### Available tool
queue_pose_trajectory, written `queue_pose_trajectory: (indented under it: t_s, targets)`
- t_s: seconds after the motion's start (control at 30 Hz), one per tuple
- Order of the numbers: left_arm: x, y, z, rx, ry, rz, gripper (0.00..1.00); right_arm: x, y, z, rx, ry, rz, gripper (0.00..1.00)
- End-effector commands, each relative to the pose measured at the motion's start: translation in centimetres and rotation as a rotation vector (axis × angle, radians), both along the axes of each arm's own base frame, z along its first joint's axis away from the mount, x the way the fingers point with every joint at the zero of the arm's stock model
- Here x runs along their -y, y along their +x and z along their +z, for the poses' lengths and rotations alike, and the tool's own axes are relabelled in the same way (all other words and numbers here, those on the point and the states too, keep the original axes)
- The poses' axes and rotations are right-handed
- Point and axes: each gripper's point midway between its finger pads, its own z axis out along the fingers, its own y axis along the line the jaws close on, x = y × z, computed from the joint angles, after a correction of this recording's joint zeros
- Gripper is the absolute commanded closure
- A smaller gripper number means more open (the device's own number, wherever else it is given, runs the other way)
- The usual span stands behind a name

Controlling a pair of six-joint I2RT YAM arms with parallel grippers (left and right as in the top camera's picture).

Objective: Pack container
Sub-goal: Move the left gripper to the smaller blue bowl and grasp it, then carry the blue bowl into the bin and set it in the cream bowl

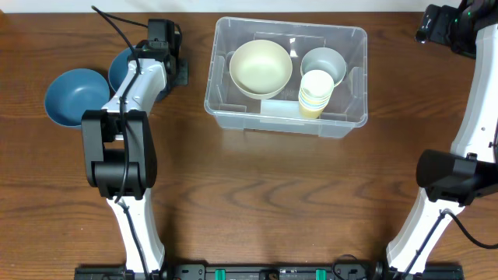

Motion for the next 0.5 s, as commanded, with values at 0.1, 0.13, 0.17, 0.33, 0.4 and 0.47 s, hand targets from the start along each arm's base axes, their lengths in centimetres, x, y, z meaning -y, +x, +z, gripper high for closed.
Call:
queue_pose_trajectory:
  t_s: [0.1, 0.13, 0.17, 0.33, 0.4, 0.47]
  targets:
    - [0.7, -0.3, 4.3, 0.056, -0.008, -0.013, 0.94, 0.3, 0.0, 0.5, 0.016, -0.003, -0.016, 0.01]
    - [0.9, -0.3, 5.3, 0.076, -0.009, -0.017, 0.94, 0.3, 0.0, 0.5, 0.016, -0.003, -0.016, 0.01]
    - [1.2, -0.3, 6.9, 0.108, -0.010, -0.023, 0.94, 0.3, 0.0, 0.5, 0.016, -0.003, -0.016, 0.01]
    - [3.4, -1.0, 16.0, 0.288, -0.025, -0.065, 0.94, 0.3, 0.0, 0.5, 0.016, -0.003, -0.016, 0.01]
    - [4.8, -1.8, 19.7, 0.365, -0.036, -0.094, 0.94, 0.3, 0.0, 0.5, 0.016, -0.003, -0.016, 0.01]
    - [6.6, -2.6, 22.9, 0.436, -0.044, -0.136, 0.94, 0.2, 0.0, 0.5, 0.016, -0.003, -0.016, 0.01]
